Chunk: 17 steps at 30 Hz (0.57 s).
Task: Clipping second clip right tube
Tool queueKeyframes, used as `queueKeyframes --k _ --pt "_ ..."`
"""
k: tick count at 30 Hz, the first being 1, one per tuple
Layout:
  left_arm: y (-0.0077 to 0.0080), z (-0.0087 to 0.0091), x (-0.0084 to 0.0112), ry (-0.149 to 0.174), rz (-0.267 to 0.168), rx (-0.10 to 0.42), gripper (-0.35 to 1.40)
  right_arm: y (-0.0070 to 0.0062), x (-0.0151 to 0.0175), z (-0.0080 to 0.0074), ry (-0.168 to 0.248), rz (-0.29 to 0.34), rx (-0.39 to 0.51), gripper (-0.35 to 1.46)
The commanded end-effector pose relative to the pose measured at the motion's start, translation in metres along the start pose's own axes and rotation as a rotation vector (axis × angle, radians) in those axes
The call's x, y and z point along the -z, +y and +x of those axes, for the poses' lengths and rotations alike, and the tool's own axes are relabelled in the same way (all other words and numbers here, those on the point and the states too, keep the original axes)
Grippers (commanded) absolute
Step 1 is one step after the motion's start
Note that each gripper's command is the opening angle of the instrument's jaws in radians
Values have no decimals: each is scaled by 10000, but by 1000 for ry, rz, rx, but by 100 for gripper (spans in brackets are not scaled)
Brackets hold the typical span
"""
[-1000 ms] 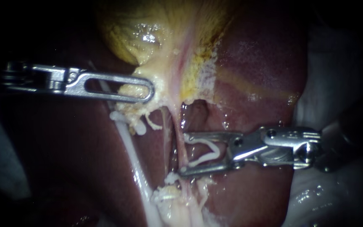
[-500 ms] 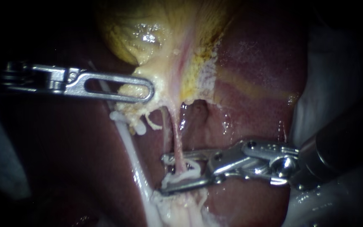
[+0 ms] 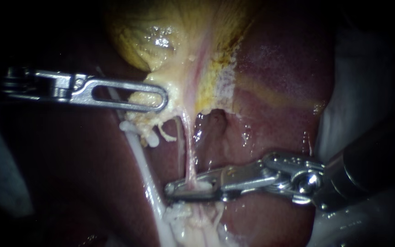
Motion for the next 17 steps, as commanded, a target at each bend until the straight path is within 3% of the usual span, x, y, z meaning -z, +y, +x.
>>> queueKeyframes --k 1,17 --pt "0 0 0 1 1 0 -35 0 -1 -2 0 0 3 -35" --pt "0 0 0 1 1 0 -35 2 2 0 1 0 1 -35"
